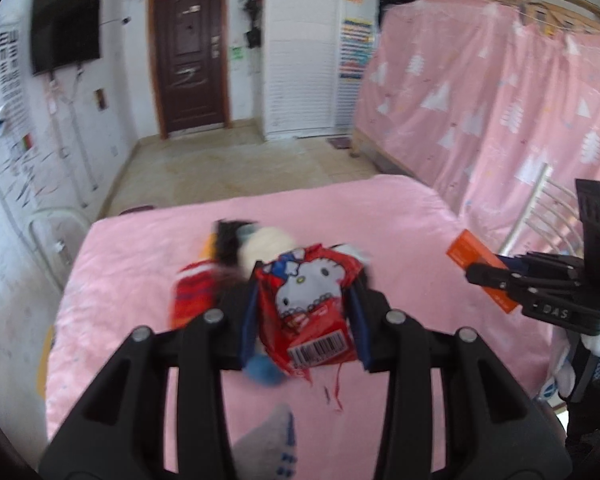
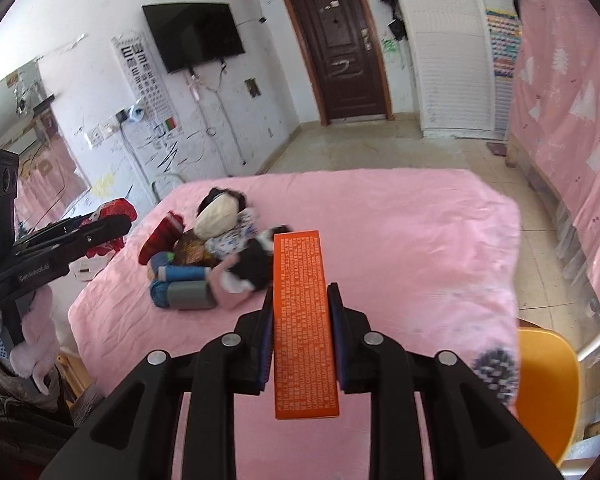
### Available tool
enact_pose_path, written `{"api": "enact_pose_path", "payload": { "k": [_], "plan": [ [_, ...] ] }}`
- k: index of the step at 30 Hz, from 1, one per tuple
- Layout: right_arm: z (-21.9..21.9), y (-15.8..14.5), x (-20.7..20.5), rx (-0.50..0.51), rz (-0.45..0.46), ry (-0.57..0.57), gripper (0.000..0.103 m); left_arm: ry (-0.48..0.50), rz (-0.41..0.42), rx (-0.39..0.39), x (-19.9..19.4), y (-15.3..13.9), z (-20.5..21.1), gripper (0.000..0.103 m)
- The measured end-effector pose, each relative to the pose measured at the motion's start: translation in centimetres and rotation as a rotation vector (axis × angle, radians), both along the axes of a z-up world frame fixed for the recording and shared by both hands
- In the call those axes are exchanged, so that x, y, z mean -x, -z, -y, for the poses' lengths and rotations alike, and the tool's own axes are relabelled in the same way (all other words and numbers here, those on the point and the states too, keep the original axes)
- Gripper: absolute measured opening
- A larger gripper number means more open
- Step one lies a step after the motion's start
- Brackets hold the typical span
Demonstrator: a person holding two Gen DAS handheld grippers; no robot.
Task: Collect trash
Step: 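Carry both items to the orange bucket and open both tools to drop them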
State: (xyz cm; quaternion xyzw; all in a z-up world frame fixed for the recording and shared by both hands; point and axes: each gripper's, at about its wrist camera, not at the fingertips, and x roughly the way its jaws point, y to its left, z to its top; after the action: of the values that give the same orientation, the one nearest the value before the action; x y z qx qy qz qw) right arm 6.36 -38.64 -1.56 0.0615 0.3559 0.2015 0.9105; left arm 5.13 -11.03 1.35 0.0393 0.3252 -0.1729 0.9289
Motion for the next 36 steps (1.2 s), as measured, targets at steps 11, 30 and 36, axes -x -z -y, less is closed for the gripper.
{"api": "enact_pose_path", "payload": {
  "k": [11, 30, 36],
  "plan": [
    [11.9, 0.4, 2.6, 0.027, 0.026, 0.266, 0.014, 0.377, -0.062, 0.071, -0.1, -0.9, 14.6, 0.037],
    [21.7, 7.2, 4.7, -0.030, -0.070, 0.471, 0.014, 0.541, -0.319, 0.068, -3.2, 3.9, 32.1, 0.048],
    [21.4, 7.9, 4.6, -0.022, -0.091, 0.476, 0.018, 0.526, -0.326, 0.068, -3.2, 4.0, 32.2, 0.063]
  ]
}}
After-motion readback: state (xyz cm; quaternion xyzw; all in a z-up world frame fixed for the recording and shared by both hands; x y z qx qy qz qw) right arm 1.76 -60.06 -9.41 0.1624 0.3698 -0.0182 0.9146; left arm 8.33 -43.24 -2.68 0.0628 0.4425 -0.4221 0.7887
